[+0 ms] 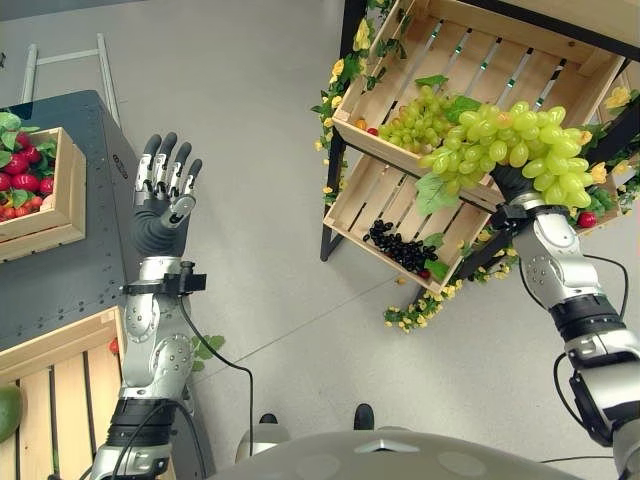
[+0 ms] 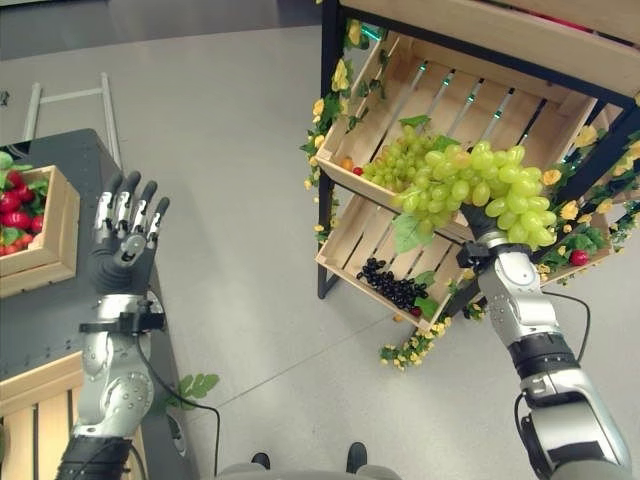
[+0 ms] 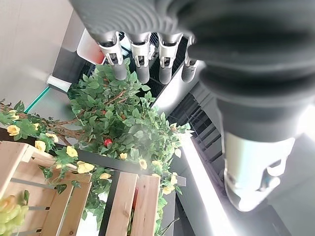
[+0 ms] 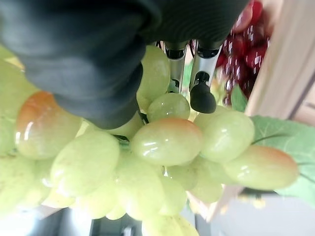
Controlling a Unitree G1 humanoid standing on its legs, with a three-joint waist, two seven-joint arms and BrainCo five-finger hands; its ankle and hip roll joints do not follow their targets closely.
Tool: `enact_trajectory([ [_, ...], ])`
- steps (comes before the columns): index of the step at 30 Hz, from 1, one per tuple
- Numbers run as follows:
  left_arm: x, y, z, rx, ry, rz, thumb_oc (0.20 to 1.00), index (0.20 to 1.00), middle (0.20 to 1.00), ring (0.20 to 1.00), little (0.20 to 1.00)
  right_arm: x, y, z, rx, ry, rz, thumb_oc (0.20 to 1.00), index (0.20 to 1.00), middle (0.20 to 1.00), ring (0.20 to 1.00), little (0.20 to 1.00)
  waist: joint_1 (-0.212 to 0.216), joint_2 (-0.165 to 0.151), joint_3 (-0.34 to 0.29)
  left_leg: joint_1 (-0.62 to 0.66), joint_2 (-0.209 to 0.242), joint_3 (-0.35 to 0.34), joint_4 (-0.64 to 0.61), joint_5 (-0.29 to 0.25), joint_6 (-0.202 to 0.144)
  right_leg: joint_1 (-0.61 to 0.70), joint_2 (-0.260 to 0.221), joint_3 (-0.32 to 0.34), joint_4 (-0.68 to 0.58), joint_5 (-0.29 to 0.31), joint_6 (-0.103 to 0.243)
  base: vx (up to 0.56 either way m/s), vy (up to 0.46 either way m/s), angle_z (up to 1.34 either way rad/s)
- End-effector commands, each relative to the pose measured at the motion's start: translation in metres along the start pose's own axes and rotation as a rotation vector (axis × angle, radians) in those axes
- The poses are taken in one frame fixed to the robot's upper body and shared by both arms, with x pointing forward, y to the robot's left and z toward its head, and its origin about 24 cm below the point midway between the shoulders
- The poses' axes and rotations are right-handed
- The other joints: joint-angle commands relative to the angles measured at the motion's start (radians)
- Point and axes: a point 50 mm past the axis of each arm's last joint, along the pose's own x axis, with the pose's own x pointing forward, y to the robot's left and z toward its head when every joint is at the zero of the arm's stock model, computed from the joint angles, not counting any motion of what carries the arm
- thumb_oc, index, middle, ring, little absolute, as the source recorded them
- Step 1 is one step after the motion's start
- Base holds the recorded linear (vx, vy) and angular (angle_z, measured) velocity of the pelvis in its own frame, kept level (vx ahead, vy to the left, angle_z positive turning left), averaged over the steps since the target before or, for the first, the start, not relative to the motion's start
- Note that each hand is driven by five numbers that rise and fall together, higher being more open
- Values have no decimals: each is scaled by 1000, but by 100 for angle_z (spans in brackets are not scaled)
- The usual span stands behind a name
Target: Pick up the fruits from the basket on one side to the basket on the other side
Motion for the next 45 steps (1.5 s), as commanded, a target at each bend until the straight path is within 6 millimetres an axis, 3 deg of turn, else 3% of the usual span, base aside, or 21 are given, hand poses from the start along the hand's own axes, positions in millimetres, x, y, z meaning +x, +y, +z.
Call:
enact_trajectory([
  [1,9,-15,21,14,-62,-144,1000,1000,1000,1000,1000,31,-1,81,-43,-280,-22,200,200,200,200,200,10,-52,0,-39,-40,-32,-8,40,7,60,-8,-32,39,-66,38,0,0,0],
  [11,10,-17,22,6,-43,-182,1000,1000,1000,1000,1000,51,-29,110,-166,-249,-188,200,200,200,200,200,18,-40,12,-58,-38,-47,-10,54,-1,49,-8,-46,34,-61,38,-24,-2,5],
  [18,11,-20,22,-1,-32,-211,1000,1000,1000,1000,1000,59,-42,143,-260,-259,-268,200,200,200,200,200,26,-36,37,-86,-38,-54,-8,68,-8,25,-7,-55,33,-52,40,-37,-2,6],
  [26,14,-25,25,-10,-44,-239,1000,1000,1000,1000,1000,65,-47,145,-370,-185,-324,200,200,200,200,200,33,-30,61,-116,-33,-60,-9,72,-13,-16,-1,-50,36,-50,40,-37,-4,-1],
  [43,13,-28,24,-27,-59,-227,1000,1000,1000,1000,1000,70,-41,122,-592,-53,-316,200,200,200,200,200,27,-30,84,-127,-23,-47,-11,78,-16,-35,13,-34,26,-40,35,-5,1,0],
  [44,13,-28,24,-29,-57,-224,1000,1000,1000,1000,1000,70,-40,121,-597,-46,-319,824,824,824,824,824,26,-30,85,-125,-23,-46,-11,78,-16,-33,13,-33,25,-40,35,1,15,-4],
  [45,13,-29,24,-31,-57,-225,1000,1000,1000,1000,1000,71,-40,121,-602,-45,-320,1000,1000,1000,1000,1000,26,-30,85,-124,-23,-46,-12,78,-16,-32,13,-33,24,-40,35,1,15,-4],
])
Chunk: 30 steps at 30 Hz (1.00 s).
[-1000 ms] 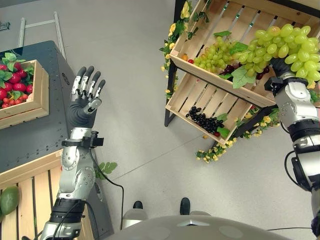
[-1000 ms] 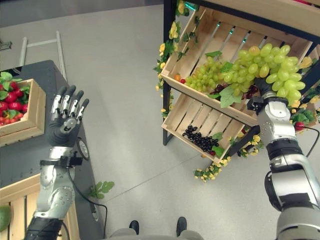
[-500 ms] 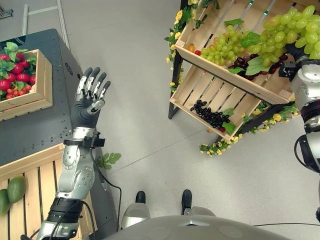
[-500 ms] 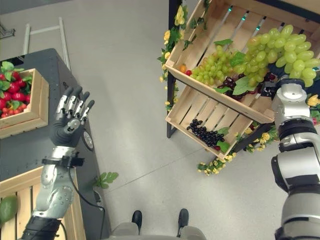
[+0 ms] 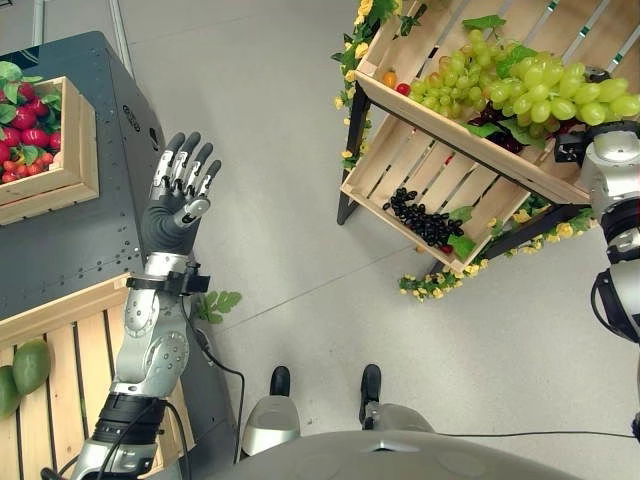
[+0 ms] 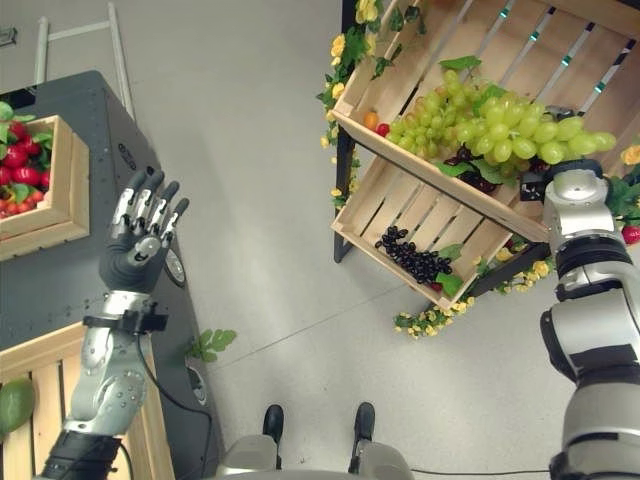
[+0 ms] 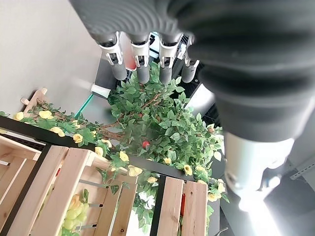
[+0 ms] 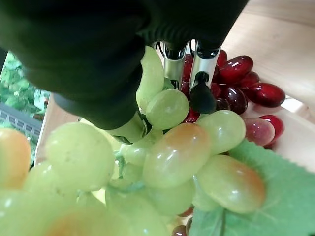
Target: Pick up the fruits from the basket on one side to the basket on the other side
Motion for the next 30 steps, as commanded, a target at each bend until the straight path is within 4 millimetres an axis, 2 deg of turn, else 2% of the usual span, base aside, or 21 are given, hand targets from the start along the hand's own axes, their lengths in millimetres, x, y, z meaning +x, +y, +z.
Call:
enact_trajectory([
  [1,10,-22,26,-14,-122,-123,1000,1000,1000,1000,1000,12,-9,50,-42,-107,-65,1000,1000,1000,1000,1000,-6,-52,-16,-30,-26,-23,-16,63,-12,48,10,-8,24,-45,40,1,18,-3],
  [24,8,-21,23,-4,-110,-109,1000,1000,1000,1000,1000,14,-9,65,-148,-143,-93,1000,1000,1000,1000,1000,-22,-42,-13,-23,-30,-15,-18,57,-7,50,4,-3,20,-41,40,0,0,0],
  [30,8,-21,23,-2,-113,-98,1000,1000,1000,1000,1000,12,-15,66,-169,-159,-130,1000,1000,1000,1000,1000,-28,-36,-21,-14,-33,-9,-18,52,-5,59,-1,-1,20,-44,41,0,0,0],
])
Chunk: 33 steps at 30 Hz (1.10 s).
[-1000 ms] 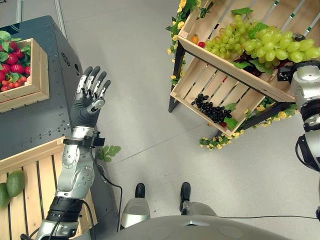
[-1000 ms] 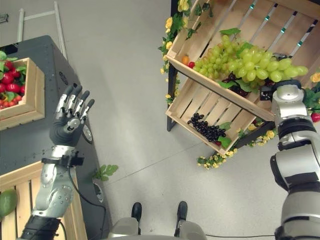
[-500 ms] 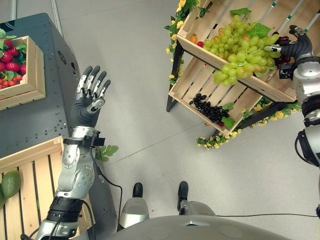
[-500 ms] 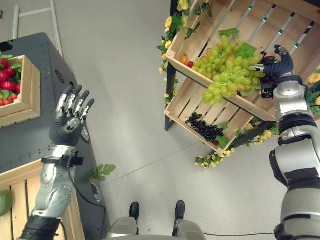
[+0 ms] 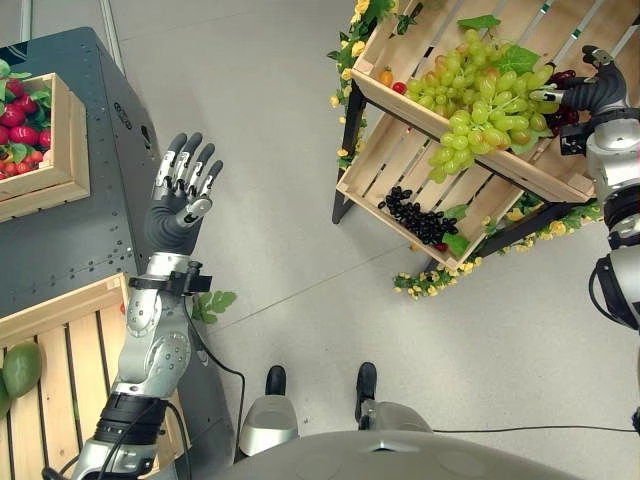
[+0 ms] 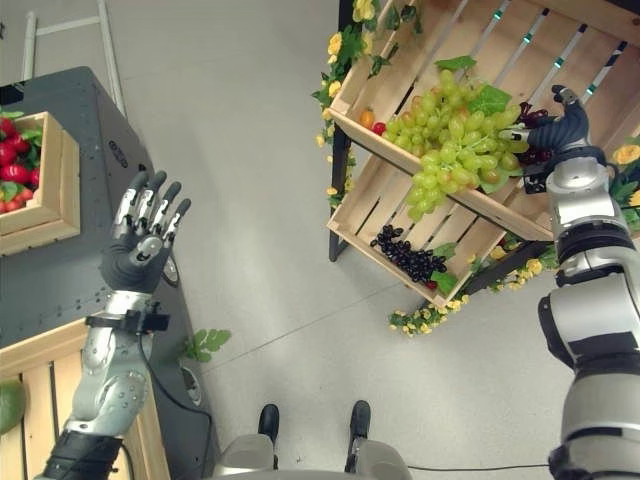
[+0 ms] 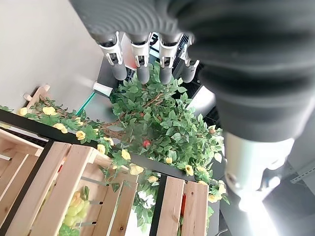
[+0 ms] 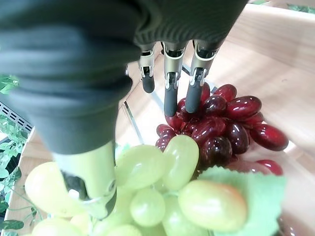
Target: Pick up the fruits from the basket on one side to the basket on the other side
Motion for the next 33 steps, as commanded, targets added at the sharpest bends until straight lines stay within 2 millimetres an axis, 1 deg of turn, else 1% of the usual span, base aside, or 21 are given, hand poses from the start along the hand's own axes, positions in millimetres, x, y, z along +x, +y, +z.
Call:
enact_trajectory([
  [1,8,-18,26,7,-124,-100,1000,1000,1000,1000,1000,8,-15,56,-49,-175,-73,1000,1000,1000,1000,1000,-25,-25,-29,-21,-32,-15,-18,51,-4,55,0,-13,20,-46,44,0,0,0],
  [4,9,-19,26,3,-127,-103,1000,1000,1000,1000,1000,8,-19,56,-67,-179,-102,1000,1000,1000,1000,1000,-27,-22,-32,-16,-35,-13,-18,48,-3,59,-2,-11,20,-48,44,0,0,0],
  [8,12,-18,27,22,-138,-95,1000,1000,1000,1000,1000,3,-17,77,-144,-304,-113,1000,1000,1000,1000,1000,-37,-16,-35,-12,-37,-8,-20,45,-1,62,-4,-7,19,-49,46,7,14,-3],
  [10,12,-17,29,27,-152,-90,1000,1000,1000,1000,1000,-2,-17,83,-119,-364,-113,1000,1000,1000,1000,1000,-43,-12,-37,-8,-39,-7,-20,43,0,65,-6,-5,19,-50,47,-4,17,-6],
  [11,13,-17,30,32,-158,-85,1000,1000,1000,1000,1000,-4,-17,84,-105,-386,-116,1000,1000,1000,1000,1000,-43,-12,-37,-13,-39,-6,-19,54,1,60,-7,-4,22,-41,46,22,12,-4],
  [12,13,-16,30,31,-166,-79,1000,1000,1000,1000,1000,-7,-16,86,-93,-415,-112,1000,1000,1000,1000,1000,-48,-9,-42,-5,-40,-6,-21,41,1,67,-8,-4,18,-51,47,-19,6,-5],
  [13,13,-16,31,32,-174,-71,1000,1000,1000,1000,1000,-11,-15,86,-50,-443,-108,1000,1000,1000,1000,1000,-52,-6,-41,-9,-41,-4,-20,52,2,62,-10,-2,22,-42,46,37,10,-7],
  [15,12,-14,32,46,-181,-59,1000,1000,1000,1000,1000,-20,-13,81,-23,-482,-98,1000,1000,1000,1000,1000,-55,-5,-48,-3,-43,-3,-21,49,4,69,-12,-1,21,-44,45,14,8,-6],
  [17,12,-10,32,53,-191,-34,1000,1000,1000,1000,1000,-31,-11,67,6,-504,-93,1000,1000,1000,1000,1000,-63,5,-53,3,-46,-2,-21,44,7,77,-17,-4,21,-49,45,17,5,-1],
  [18,12,-10,32,54,-188,-37,1000,1000,1000,1000,1000,-31,-12,65,7,-499,-95,1000,1000,1000,1000,1000,-60,2,-54,3,-46,-3,-20,44,7,78,-17,-4,21,-49,46,0,0,0],
  [20,12,-9,32,55,-192,-31,1000,1000,1000,1000,1000,-39,-9,57,15,-513,-79,1000,1000,1000,1000,1000,-63,7,-58,8,-48,-3,-20,41,9,84,-20,-5,22,-51,46,18,6,0],
  [21,12,-9,32,56,-198,-26,1000,1000,1000,1000,1000,-45,-7,49,26,-516,-65,1000,1000,1000,1000,1000,-66,11,-63,12,-50,-3,-20,38,11,89,-22,-5,21,-53,46,35,12,-2],
  [23,11,-8,32,60,-200,-16,1000,1000,1000,1000,1000,-55,-3,46,55,-545,-33,1000,1000,1000,1000,1000,-70,13,-69,18,-53,-3,-20,35,12,96,-24,-4,21,-55,46,16,6,-1],
  [24,11,-8,32,61,-198,-17,1000,1000,1000,1000,1000,-56,-4,45,55,-542,-34,1000,1000,1000,1000,1000,-68,11,-70,19,-53,-4,-20,35,12,96,-24,-4,20,-56,46,0,0,0],
  [26,10,-6,31,62,-200,-4,1000,1000,1000,1000,1000,-65,-2,37,93,-553,-2,1000,1000,1000,1000,1000,-74,15,-78,24,-55,-5,-21,31,13,104,-27,-8,19,-58,47,0,0,0],
  [27,10,-6,31,62,-199,-5,1000,1000,1000,1000,1000,-66,-2,36,93,-551,-2,1000,1000,1000,1000,1000,-73,14,-78,24,-55,-5,-21,31,13,104,-27,-9,19,-58,47,0,0,0],
  [29,8,-4,30,66,-196,10,1000,1000,1000,1000,1000,-72,2,28,145,-538,39,1000,1000,1000,1000,1000,-75,14,-83,27,-57,-5,-21,31,13,111,-29,-10,18,-59,48,0,0,0],
  [31,5,-1,29,70,-187,29,1000,1000,1000,1000,1000,-80,2,23,150,-542,91,1000,1000,1000,1000,1000,-79,15,-88,31,-59,-6,-21,29,13,115,-31,-12,18,-60,49,0,0,0],
  [32,1,3,25,69,-167,57,1000,1000,1000,1000,1000,-87,5,14,226,-530,129,1000,1000,1000,1000,1000,-83,16,-92,34,-61,-6,-21,28,13,119,-33,-14,17,-60,50,0,0,0],
  [33,1,3,25,69,-166,56,1000,1000,1000,1000,1000,-87,5,13,226,-528,129,1000,1000,1000,1000,1000,-82,15,-93,34,-61,-6,-21,28,14,119,-34,-14,17,-60,50,0,0,0],
])
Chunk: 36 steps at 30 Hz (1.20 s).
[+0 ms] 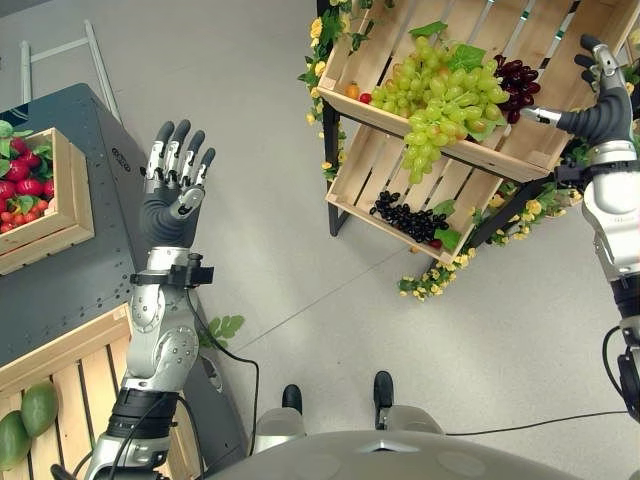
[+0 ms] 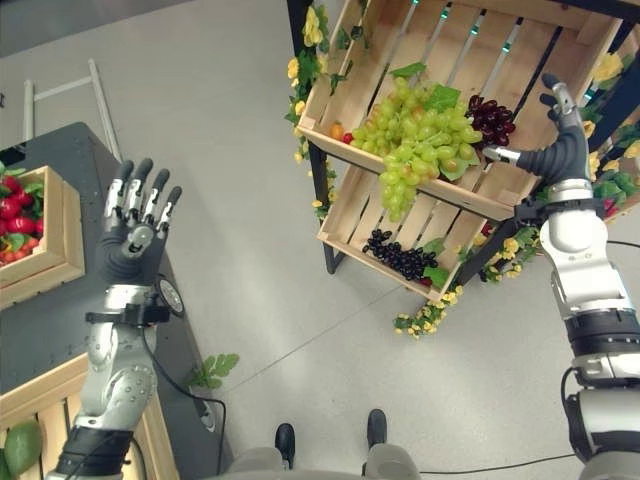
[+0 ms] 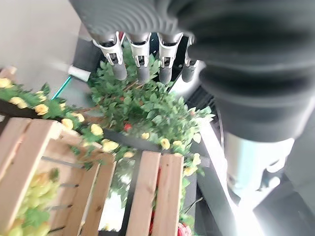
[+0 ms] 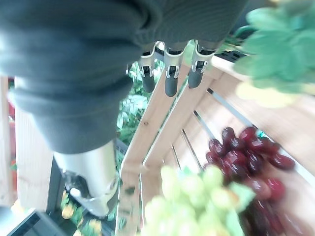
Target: Pick up the fruits from the basket on one side to the basket on the other side
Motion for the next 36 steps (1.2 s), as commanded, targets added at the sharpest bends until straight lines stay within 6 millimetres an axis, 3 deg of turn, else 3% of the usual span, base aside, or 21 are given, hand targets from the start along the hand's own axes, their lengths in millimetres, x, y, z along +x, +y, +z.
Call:
enact_trajectory([
  [1,-7,10,13,115,-38,6,1000,1000,1000,1000,1000,-4,1,16,177,-116,10,1000,1000,1000,1000,1000,-29,-69,-68,-17,-57,-28,-14,23,10,85,-32,-33,17,-73,48,0,0,0],
  [6,-18,22,2,153,36,71,1000,1000,1000,1000,1000,-24,3,13,280,-127,74,1000,1000,1000,1000,1000,-38,-68,-75,-12,-58,-26,-13,20,11,90,-35,-35,19,-74,50,4,-1,2],
  [8,-27,30,-5,177,81,110,1000,1000,1000,1000,1000,-37,6,3,344,-99,78,1000,1000,1000,1000,1000,-40,-67,-83,-9,-60,-26,-12,18,12,93,-38,-36,20,-76,51,9,-1,2],
  [11,-47,44,-23,191,183,209,1000,1000,1000,1000,1000,-57,26,-9,438,-57,93,1000,1000,1000,1000,1000,-42,-65,-87,-4,-65,-26,1,8,23,95,-42,-35,38,-84,50,0,0,0],
  [14,-55,48,-30,187,231,236,1000,1000,1000,1000,1000,-66,36,-10,457,-50,88,1000,1000,1000,1000,1000,-41,-63,-89,-6,-70,-32,15,-1,30,92,-45,-34,61,-94,49,0,0,0],
  [19,-60,54,-27,262,237,267,1000,1000,1000,1000,1000,-75,66,-2,516,-71,113,1000,1000,1000,1000,1000,-32,-51,-75,-11,-68,-62,37,-16,56,-7,-34,-25,261,-135,59,-32,16,3],
  [20,-58,55,-24,302,227,270,1000,1000,1000,1000,1000,-78,72,1,521,-78,132,1000,1000,1000,1000,1000,-24,-41,-57,-18,-60,-81,60,-18,61,-45,-18,-9,358,-151,71,-58,1,6],
  [22,-52,51,-23,357,215,226,1000,1000,1000,1000,1000,-83,73,1,497,-77,127,1000,1000,1000,1000,1000,-31,-37,-50,-37,-64,-153,87,-20,56,-47,3,87,392,-188,78,-22,-66,38],
  [24,-48,49,-25,365,205,215,1000,1000,1000,1000,1000,-87,70,0,467,-77,122,1000,1000,1000,1000,1000,-54,-35,-57,-60,-69,-229,102,-7,46,-28,59,262,365,-230,46,-4,-113,121],
  [25,-47,48,-26,358,209,205,1000,1000,1000,1000,1000,-87,69,4,462,-99,125,1000,1000,1000,1000,1000,-45,-34,-59,-74,-70,-259,108,3,32,-14,68,286,365,-237,34,-22,-195,164],
  [26,-47,48,-27,359,210,201,1000,1000,1000,1000,1000,-86,70,6,464,-108,136,1000,1000,1000,1000,1000,-34,-41,-61,-83,-74,-280,111,8,23,1,60,262,330,-232,16,-65,-265,144],
  [28,-46,47,-27,364,187,224,1000,1000,1000,1000,1000,-85,73,7,477,-115,133,1000,1000,1000,1000,1000,-8,-39,-64,-117,-76,-312,127,27,-3,42,42,189,267,-224,13,-90,-267,109],
  [30,-45,46,-28,354,184,226,1000,1000,1000,1000,1000,-85,73,8,471,-121,136,1000,1000,1000,1000,1000,-13,-34,-62,-133,-69,-328,131,44,-14,54,48,164,253,-225,8,-68,-199,109],
  [31,-46,45,-28,344,185,220,1000,1000,1000,1000,1000,-88,72,14,455,-148,157,1000,1000,1000,1000,1000,7,-22,-47,-157,-54,-357,124,84,-39,64,70,134,250,-242,-3,-39,-170,108],
  [34,-51,42,-34,334,223,206,1000,1000,1000,1000,1000,-96,66,10,431,-128,158,1000,1000,1000,1000,1000,6,-15,-33,-178,-66,-380,130,104,-48,82,75,83,253,-258,-18,-70,-143,90],
  [35,-52,40,-38,330,240,194,1000,1000,1000,1000,1000,-97,61,8,407,-121,143,1000,1000,1000,1000,1000,0,-13,-20,-195,-54,-333,147,118,-55,89,69,51,250,-251,-16,-172,-52,137],
  [36,-51,36,-43,316,253,179,1000,1000,1000,1000,1000,-98,58,5,385,-110,120,1000,1000,1000,1000,1000,-13,-14,-18,-211,-29,-232,172,117,-52,89,55,13,238,-236,-11,-266,-6,130],
])
